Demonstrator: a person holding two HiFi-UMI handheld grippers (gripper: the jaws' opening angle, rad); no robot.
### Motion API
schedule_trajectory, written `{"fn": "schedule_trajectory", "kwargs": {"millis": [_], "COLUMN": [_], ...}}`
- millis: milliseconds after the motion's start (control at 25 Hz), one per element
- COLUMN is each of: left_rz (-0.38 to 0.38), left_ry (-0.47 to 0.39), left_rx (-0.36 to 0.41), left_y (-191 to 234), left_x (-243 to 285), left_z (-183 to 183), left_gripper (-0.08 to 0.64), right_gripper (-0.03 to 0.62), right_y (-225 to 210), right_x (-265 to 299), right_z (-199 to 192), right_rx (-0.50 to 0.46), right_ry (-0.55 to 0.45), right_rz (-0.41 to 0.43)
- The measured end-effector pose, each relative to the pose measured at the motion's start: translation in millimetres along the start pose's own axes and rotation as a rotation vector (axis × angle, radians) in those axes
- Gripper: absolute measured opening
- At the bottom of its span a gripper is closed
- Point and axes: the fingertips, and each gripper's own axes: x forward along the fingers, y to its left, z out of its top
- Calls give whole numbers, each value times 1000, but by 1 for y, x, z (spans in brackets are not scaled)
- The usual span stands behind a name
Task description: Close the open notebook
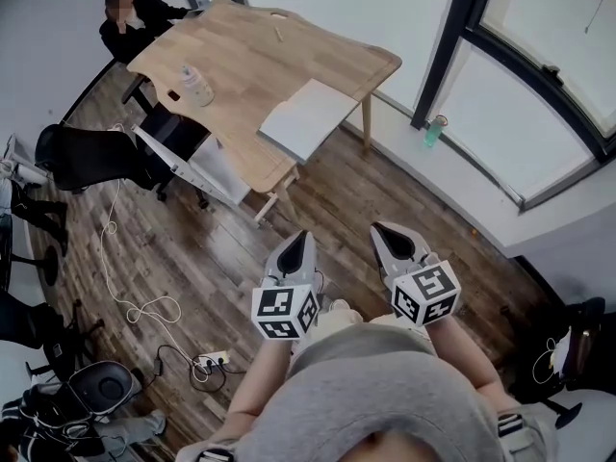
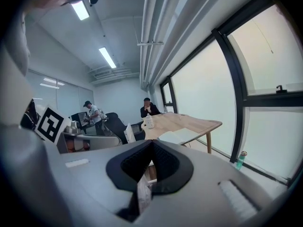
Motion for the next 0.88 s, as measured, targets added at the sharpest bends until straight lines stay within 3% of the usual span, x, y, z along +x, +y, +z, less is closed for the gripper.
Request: {"fn": "schedule_trajectory", "kwargs": {"millis": [440,880], "left_rz": [3,54], "left_ry": [17,19], "left_rx": [-28,-33], "left_y": [39,57], "left_x": [23,66], "left_z": [4,8], "left_gripper": [2,2], "right_gripper": [2,2], "right_y": [6,-27], "right_x": [42,85], "right_z": [2,5], "right_rx": [-6,8], "right_ry": [25,43], "right_rz": [8,53]}}
